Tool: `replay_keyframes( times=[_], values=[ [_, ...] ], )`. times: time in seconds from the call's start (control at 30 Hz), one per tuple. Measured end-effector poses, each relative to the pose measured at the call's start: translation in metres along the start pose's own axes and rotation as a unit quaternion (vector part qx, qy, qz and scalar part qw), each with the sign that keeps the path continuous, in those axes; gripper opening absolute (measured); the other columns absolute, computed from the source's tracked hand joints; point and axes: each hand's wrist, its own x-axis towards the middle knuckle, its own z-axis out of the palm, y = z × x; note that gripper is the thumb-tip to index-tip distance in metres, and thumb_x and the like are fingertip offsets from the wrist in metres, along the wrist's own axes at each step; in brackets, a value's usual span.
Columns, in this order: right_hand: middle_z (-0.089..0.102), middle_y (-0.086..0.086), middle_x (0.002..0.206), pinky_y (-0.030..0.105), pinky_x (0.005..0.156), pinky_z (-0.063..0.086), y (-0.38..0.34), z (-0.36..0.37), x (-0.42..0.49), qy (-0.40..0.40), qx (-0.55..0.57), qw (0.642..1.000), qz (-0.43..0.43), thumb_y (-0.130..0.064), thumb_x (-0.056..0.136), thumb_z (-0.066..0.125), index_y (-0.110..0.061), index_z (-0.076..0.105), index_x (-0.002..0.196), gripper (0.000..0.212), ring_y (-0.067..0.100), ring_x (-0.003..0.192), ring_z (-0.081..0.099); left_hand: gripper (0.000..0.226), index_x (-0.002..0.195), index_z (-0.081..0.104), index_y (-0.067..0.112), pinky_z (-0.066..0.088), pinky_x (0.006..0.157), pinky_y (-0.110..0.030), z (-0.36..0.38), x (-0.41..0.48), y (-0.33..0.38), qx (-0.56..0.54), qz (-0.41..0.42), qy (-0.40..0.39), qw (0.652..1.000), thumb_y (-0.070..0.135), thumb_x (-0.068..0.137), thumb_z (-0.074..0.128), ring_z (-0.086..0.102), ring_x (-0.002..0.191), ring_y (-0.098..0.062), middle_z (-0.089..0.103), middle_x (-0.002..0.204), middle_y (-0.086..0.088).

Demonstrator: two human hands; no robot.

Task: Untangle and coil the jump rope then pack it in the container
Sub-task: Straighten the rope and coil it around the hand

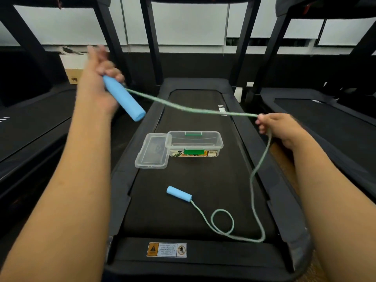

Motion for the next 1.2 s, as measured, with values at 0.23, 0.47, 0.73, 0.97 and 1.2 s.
replay_keyframes(
  times=[0.23,0.47,0.73,0.97,1.2],
  values=[
    [0.064,0.006,0.133,0.036,0.108,0.047,-0.089,0.093,-0.017,-0.114,0.081,0.988,-0.066,-0.037,0.105,0.048,-0.015,0.055,0.140,0.042,0.016,0.119,0.062,0.041,0.075,0.056,0.020,0.037,0.040,-0.016,0.040,-0.022,-0.088,0.231,-0.306,-0.164,0.909,0.050,0.101,0.044,0.037,0.038,-0.001,0.034,0.041,0.010],
    [0.066,-0.002,0.063,0.023,0.059,0.054,-0.113,0.164,-0.039,-0.246,0.297,0.922,0.026,-0.061,0.098,0.040,-0.019,0.069,0.117,0.055,0.006,0.056,0.062,0.043,0.067,0.054,0.020,0.041,0.044,-0.017,0.035,-0.035,-0.123,0.107,-0.342,-0.138,0.924,0.050,0.097,0.054,0.042,0.041,-0.004,0.039,0.044,0.009],
    [0.053,-0.012,0.057,0.026,0.053,0.032,-0.081,0.169,-0.032,-0.299,-0.050,0.948,-0.094,-0.015,0.104,0.048,-0.013,0.068,0.107,0.020,0.011,0.052,0.036,0.043,0.124,0.062,-0.001,0.052,0.100,-0.033,0.013,-0.023,-0.117,0.059,-0.176,-0.065,0.980,0.033,0.105,0.043,0.065,0.118,-0.026,0.068,0.125,-0.017],
    [0.053,-0.002,0.062,0.024,0.053,0.035,-0.131,0.145,-0.035,-0.387,-0.391,0.829,-0.101,-0.020,0.100,0.058,-0.011,0.075,0.092,0.021,0.011,0.054,0.042,0.031,0.095,0.067,0.006,0.053,0.067,-0.034,-0.009,-0.037,-0.141,0.437,-0.214,-0.099,0.868,0.033,0.099,0.053,0.065,0.069,-0.021,0.067,0.083,-0.012],
    [0.046,-0.001,0.058,0.027,0.057,0.033,-0.129,0.112,-0.025,-0.370,-0.307,0.870,-0.111,-0.036,0.086,0.076,-0.014,0.073,0.077,0.024,0.018,0.061,0.038,0.102,0.104,0.071,-0.006,0.059,0.074,-0.029,-0.003,-0.056,-0.144,0.428,-0.360,-0.228,0.797,0.077,0.089,0.014,0.073,0.092,-0.028,0.073,0.097,-0.025]
  ],
)
